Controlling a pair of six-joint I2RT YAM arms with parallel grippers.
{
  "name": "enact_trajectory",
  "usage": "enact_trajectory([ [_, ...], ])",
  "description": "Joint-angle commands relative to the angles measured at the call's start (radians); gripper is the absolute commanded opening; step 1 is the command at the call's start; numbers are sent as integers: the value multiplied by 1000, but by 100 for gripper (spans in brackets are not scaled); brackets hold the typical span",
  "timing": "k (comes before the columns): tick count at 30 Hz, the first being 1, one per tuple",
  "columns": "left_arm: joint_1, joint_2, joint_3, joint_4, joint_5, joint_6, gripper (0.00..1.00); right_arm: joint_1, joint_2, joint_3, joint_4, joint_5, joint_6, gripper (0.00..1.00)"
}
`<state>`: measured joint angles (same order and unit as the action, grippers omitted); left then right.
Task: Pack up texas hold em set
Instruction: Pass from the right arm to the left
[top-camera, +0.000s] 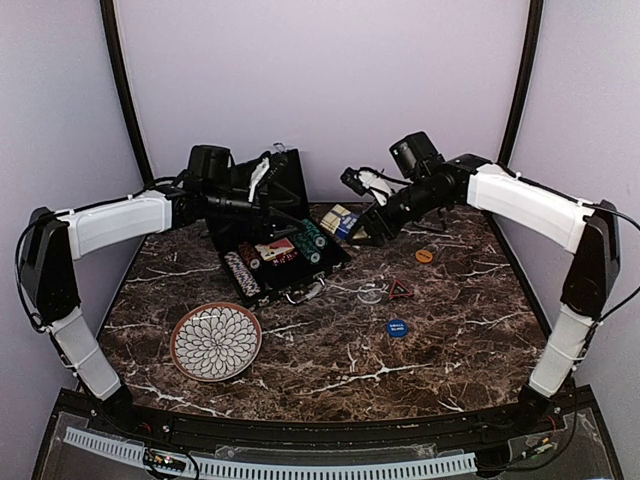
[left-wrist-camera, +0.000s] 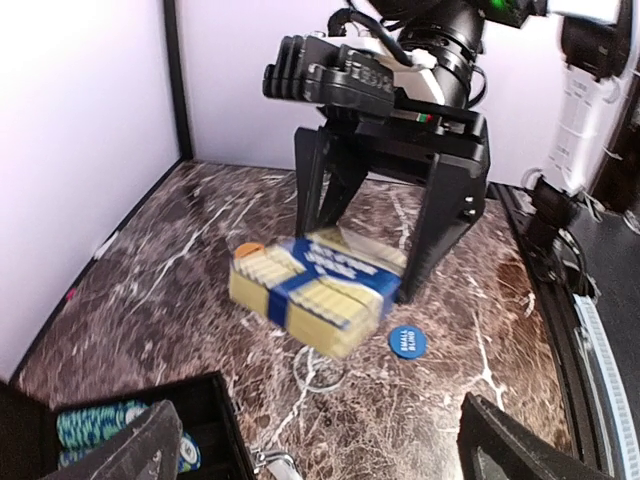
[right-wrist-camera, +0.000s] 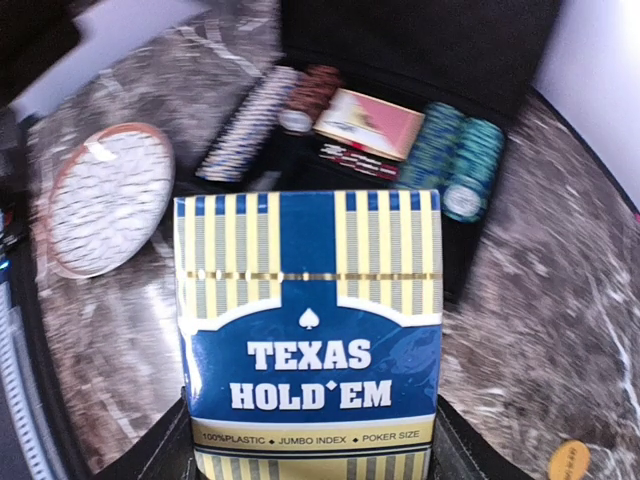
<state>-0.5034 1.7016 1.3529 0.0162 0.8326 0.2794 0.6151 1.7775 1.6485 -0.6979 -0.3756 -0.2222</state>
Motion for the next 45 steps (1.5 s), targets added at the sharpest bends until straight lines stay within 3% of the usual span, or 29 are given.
enact_trajectory([
  [1, -4, -1, 72, -135, 160, 186, 99, 60, -73, -42, 2, -128, 26, 39],
  [13, -26, 49, 125, -166, 400, 124, 99, 139, -133, -51, -4, -164, 38, 40],
  [21, -59, 118, 190, -204, 424, 82, 99, 145, -129, -37, -8, -184, 34, 40],
  [28, -75, 150, 234, -307, 412, 142, 97, 144, -132, -31, -8, -188, 29, 40],
  [40, -78, 182, 275, -394, 403, 187, 74, 143, -126, -30, -10, -167, 24, 40],
  [43, -78, 182, 282, -420, 394, 203, 59, 141, -130, -37, 0, -149, 32, 45],
  [45, -74, 186, 300, -428, 377, 189, 40, 138, -137, -48, 17, -127, 47, 56],
])
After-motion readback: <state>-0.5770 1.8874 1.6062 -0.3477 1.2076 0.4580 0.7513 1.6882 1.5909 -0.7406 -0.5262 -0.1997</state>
